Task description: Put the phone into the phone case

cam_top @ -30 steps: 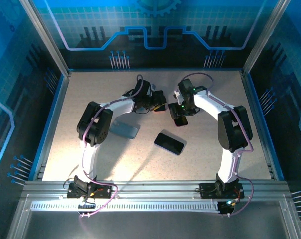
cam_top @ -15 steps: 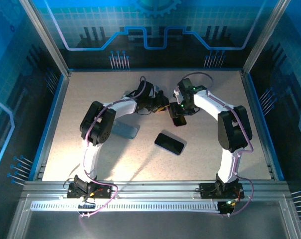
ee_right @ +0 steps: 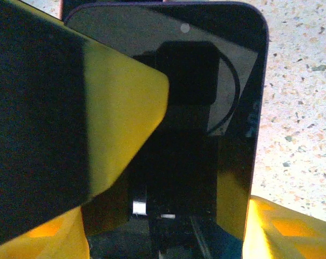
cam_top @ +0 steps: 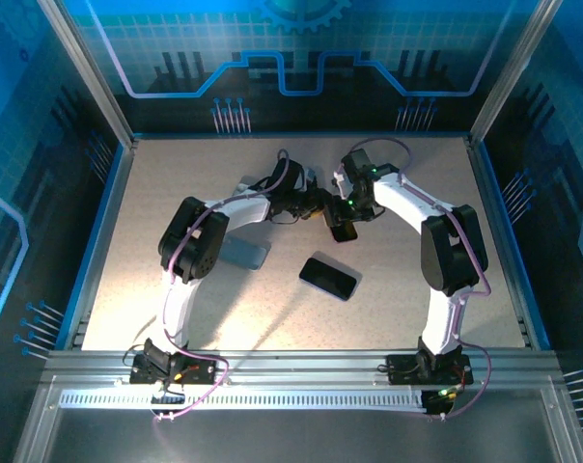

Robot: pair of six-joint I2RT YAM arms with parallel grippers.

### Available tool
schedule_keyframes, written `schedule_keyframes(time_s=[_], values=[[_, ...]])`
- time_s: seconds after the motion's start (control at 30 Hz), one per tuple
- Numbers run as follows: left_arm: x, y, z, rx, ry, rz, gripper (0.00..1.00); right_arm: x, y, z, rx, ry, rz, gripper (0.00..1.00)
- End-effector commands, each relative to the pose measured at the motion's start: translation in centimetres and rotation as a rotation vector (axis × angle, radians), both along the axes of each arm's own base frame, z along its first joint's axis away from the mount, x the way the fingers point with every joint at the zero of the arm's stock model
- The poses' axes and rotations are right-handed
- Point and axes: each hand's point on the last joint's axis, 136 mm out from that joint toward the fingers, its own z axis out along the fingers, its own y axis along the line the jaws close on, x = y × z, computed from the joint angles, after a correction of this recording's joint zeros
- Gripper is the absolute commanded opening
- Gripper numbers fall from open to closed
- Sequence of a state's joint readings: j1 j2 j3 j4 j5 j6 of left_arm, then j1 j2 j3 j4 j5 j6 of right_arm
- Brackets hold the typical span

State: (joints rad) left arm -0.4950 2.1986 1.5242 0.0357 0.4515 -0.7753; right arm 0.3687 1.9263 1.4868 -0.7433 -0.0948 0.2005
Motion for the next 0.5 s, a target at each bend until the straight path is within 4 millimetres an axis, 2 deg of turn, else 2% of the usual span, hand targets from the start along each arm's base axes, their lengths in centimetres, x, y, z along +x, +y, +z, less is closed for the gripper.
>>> schedule_keyframes(time_s=[0.0, 0.07, 0.13, 0.23, 0.37, 0.47], values=[[0.05, -0.71, -0.19, -0.012, 0.007, -0.014, 0.4, 0.39, 1.75, 2.03, 0.069, -0.023, 0.017, 0.57], [0.07, -0.81, -0.09, -0.015, 0.005, -0.014, 0.35, 0.31, 1.96, 2.19, 0.08, -0.023, 0.017, 0.57], [0.17, -0.79, 0.0, -0.018, 0.004, -0.012, 0.26, 0.22, 2.08, 2.22, 0.089, -0.022, 0.018, 0.57], [0.22, -0.83, 0.1, -0.021, 0.003, -0.013, 0.2, 0.14, 2.16, 2.19, 0.098, -0.02, 0.017, 0.57], [0.15, -0.75, 0.33, -0.02, -0.001, -0.01, 0.0, -0.14, 2.23, 1.86, 0.104, -0.011, 0.019, 0.56], [0.15, -0.62, 0.79, -0.027, -0.014, -0.006, 0.0, -0.38, 2.29, 1.86, 0.123, -0.007, 0.018, 0.59]])
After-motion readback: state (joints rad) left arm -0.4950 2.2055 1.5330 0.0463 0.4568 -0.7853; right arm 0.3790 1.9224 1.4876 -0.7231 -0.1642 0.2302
